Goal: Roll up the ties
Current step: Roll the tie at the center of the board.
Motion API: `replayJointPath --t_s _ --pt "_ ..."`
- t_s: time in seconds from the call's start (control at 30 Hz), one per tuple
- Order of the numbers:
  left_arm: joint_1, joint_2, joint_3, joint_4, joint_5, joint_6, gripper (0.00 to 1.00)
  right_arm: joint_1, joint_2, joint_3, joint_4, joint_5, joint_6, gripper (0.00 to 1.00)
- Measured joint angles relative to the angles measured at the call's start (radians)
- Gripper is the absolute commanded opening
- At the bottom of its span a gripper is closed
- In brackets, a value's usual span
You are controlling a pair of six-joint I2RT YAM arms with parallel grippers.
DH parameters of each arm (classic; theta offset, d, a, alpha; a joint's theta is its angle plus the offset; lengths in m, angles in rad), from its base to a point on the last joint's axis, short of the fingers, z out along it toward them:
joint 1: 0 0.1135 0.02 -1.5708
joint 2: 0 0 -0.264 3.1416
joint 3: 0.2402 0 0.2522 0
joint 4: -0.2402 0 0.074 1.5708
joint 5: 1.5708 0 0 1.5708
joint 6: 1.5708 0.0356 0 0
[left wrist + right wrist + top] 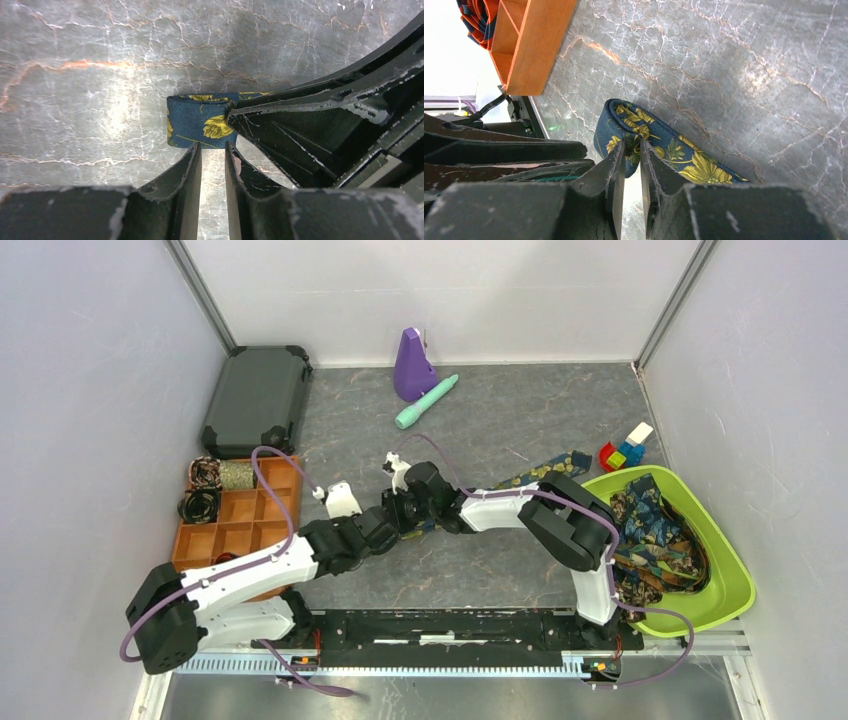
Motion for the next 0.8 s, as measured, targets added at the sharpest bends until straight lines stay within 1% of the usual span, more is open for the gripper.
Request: replayJointPath --t_s 0.2,0.37,0.67,0.7,0.73,0.8 --pt "0.001 -0.040 0.000 -0.049 -0.042 0.018 0.35 0.000 0.029 0.038 -0.009 -0.003 -0.009 0.22" --pt "0.003 -0.033 0.000 -0.051 -0.050 0.050 0.34 0.000 0.056 0.052 -0.015 -0.008 -0.023 0.22" --pt "0.005 -0.011 0.000 -0.053 -0.068 0.052 0.34 -0.017 0.094 0.073 0.005 -0.036 -0.054 0.22" --pt "0.005 -0.011 0.000 -0.054 -0.071 0.052 0.35 -0.019 0.103 0.077 0.010 -0.040 -0.056 0.22" --pt "0.006 -0.011 0.000 -0.055 -0.075 0.052 0.41 -0.021 0.108 0.079 0.015 -0.044 -0.057 0.22" --pt "0.010 -0.011 0.000 -0.060 -0.085 0.052 0.48 -0.022 0.122 0.080 0.032 -0.057 -0.058 0.22"
